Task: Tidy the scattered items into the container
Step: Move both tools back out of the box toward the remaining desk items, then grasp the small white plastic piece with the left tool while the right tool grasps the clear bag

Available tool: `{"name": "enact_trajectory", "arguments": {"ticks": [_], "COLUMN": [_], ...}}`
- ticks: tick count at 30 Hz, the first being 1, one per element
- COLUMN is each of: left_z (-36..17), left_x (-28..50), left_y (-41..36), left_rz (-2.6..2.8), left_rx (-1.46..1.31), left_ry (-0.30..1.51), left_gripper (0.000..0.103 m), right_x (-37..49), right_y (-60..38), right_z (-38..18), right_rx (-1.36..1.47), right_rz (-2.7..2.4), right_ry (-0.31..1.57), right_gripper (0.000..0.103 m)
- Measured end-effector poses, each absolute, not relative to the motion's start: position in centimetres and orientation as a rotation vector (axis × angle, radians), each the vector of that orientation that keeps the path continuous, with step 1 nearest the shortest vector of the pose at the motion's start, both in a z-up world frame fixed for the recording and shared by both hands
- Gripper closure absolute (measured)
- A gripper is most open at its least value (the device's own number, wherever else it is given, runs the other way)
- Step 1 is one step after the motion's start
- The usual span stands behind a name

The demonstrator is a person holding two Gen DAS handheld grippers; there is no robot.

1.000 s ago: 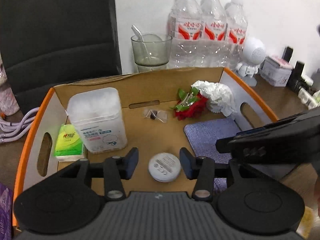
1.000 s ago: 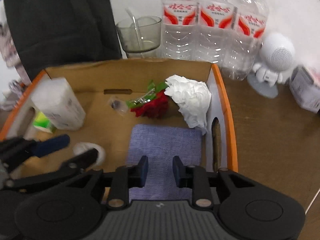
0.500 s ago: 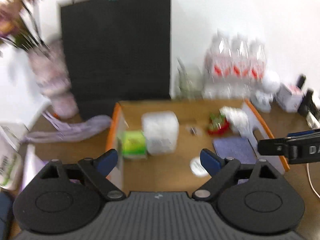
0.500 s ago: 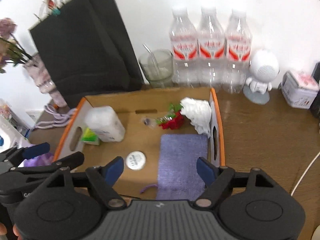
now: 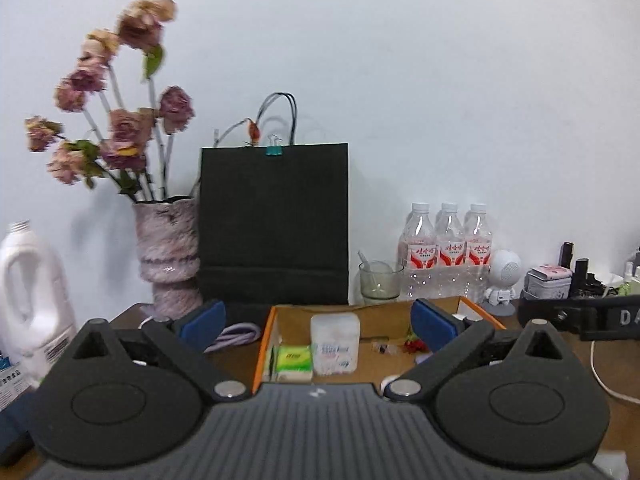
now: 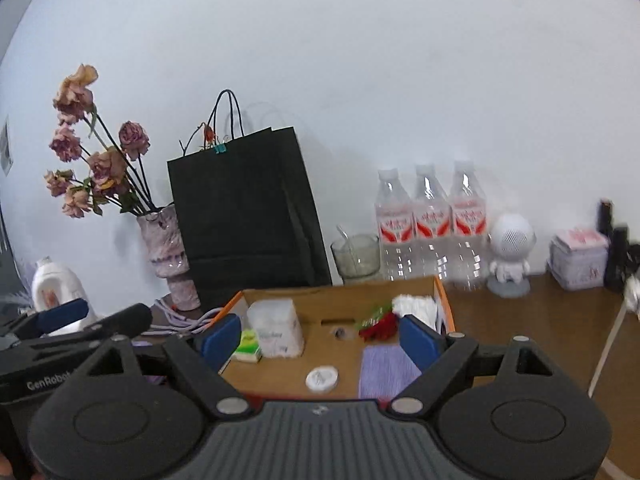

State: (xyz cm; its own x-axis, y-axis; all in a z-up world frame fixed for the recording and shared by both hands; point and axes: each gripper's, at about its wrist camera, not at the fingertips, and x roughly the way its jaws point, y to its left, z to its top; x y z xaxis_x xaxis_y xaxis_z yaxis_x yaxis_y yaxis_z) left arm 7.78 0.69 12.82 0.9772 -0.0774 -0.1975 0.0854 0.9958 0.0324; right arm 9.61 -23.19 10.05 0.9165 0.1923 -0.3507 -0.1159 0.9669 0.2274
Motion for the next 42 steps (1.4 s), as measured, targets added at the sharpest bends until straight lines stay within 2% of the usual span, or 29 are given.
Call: {"name": "enact_trajectory", "arguments": {"ticks": [11, 17, 19, 21, 28, 30, 31, 33, 35, 37, 38, 42], "left_z": [4.7, 3.2, 3.0, 2.9, 2.5, 2.1, 1.8, 1.1, 0.4, 0.1, 0.0, -0.1], "left_x": [-9.5, -13.8, -13.7, -12.9, -7.0, -5.1, -4.2, -2.6, -1.2, -0.5, -0.3, -0.2], "left_y": [0.2, -1.3, -1.9, -2.4, -6.3, -7.7, -8.4, -9.5, -10.1, -9.7, -9.5, -7.9], "left_rz": [-0.177, -0.253, -0.271, -0.321, -0.398, -0.433, -0.453, -0.451, -0.429, -0.413, -0.408, -0.370], "left_rx": [0.083, 0.119, 0.116, 0.106, 0.142, 0.165, 0.173, 0.181, 0.184, 0.137, 0.128, 0.098], "left_ry": [0.282, 0.290, 0.295, 0.323, 0.448, 0.481, 0.500, 0.549, 0.609, 0.637, 0.643, 0.641], "left_gripper": [0.000, 0.000, 0.006, 0.018, 0.024, 0.029, 0.035, 0.054, 0.067, 0.068, 0.074, 0.075], "right_x": [-9.0, -14.2, -14.8, -14.8, -13.0, -12.4, -12.0, -11.4, -10.4, -9.1, -8.4, -5.1], "right_y": [-21.0, -20.7, -20.9, -21.3, -24.4, -25.2, -25.6, -26.1, -26.7, -27.2, -27.4, -27.5], "right_z": [1.8, -0.6, -0.8, -0.9, -1.1, -1.1, -1.0, -0.9, -0.6, -0.5, -0.4, -0.7], "right_rx": [0.163, 0.088, 0.103, 0.113, 0.187, 0.202, 0.201, 0.197, 0.204, 0.220, 0.227, 0.237], "right_rz": [0.135, 0.100, 0.098, 0.076, -0.009, -0.018, -0.026, -0.033, -0.038, -0.036, -0.037, -0.043], "right_ry": [0.391, 0.434, 0.431, 0.430, 0.457, 0.462, 0.462, 0.459, 0.457, 0.462, 0.465, 0.499], "right_gripper": [0.016, 0.016, 0.018, 0.018, 0.019, 0.019, 0.019, 0.019, 0.019, 0.019, 0.019, 0.020]}}
